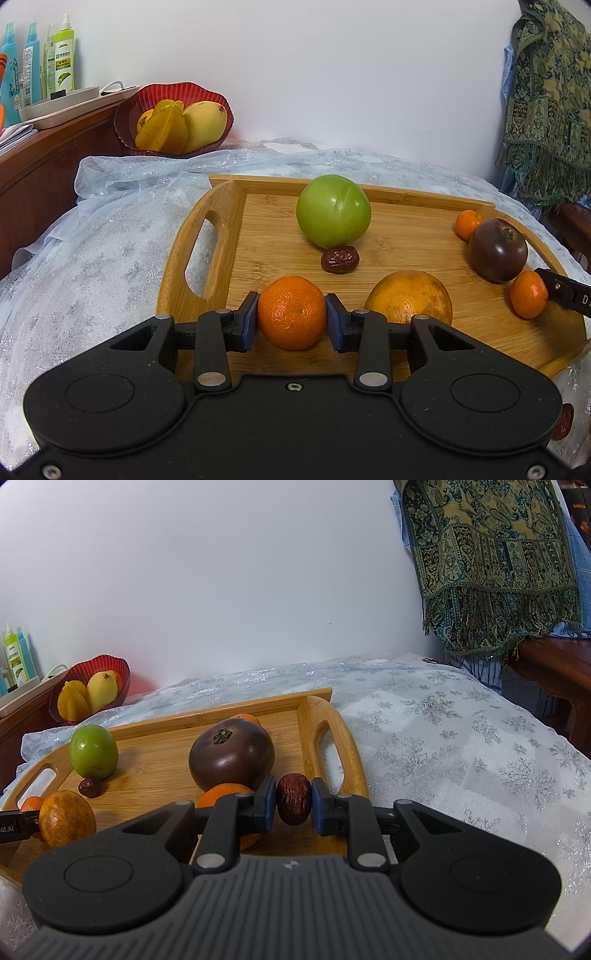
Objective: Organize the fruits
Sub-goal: 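Carry the mandarin and red date over the bamboo tray with both tools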
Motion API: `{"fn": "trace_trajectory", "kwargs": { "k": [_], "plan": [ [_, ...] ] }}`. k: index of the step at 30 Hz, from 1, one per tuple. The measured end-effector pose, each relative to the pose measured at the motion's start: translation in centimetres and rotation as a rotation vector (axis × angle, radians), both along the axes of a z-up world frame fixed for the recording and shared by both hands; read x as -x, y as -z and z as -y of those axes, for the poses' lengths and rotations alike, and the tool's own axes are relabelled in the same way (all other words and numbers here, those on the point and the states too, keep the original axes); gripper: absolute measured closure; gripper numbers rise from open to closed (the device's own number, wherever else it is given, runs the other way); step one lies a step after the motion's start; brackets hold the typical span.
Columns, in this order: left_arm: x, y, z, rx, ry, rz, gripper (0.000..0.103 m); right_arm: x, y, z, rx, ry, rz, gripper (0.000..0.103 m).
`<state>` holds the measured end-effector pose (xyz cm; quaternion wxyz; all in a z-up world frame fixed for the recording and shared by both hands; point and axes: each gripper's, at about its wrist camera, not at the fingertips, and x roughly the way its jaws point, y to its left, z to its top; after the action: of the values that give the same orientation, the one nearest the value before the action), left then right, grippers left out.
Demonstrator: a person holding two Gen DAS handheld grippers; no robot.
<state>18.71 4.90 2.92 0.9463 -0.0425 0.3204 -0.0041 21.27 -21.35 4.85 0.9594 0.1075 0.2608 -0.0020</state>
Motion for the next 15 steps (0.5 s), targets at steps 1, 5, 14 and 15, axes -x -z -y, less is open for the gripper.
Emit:
{"fn": "trace_trajectory", "kwargs": {
  "k": [1, 5, 14, 15],
  "plan": [
    [-0.01, 0.01, 0.00, 0.000, 0.000, 0.000, 0.068, 0.00, 0.00, -0.02, 0.001, 0.000, 0.000, 0.072],
    [0.03, 0.03, 0.04, -0.002, 0.000, 0.001, 0.067, 0.05, -0.06, -0.18, 0.006, -0.001, 0.000, 0.071],
    [0.08, 0.01, 0.09, -0.003, 0.001, 0.002, 0.067, 0.12, -0.07, -0.24, 0.006, -0.002, 0.002, 0.070],
    [0.07, 0.01, 0.09, -0.003, 0.001, 0.002, 0.067, 0.16, -0.07, -0.24, 0.007, -0.002, 0.003, 0.070]
  ]
}}
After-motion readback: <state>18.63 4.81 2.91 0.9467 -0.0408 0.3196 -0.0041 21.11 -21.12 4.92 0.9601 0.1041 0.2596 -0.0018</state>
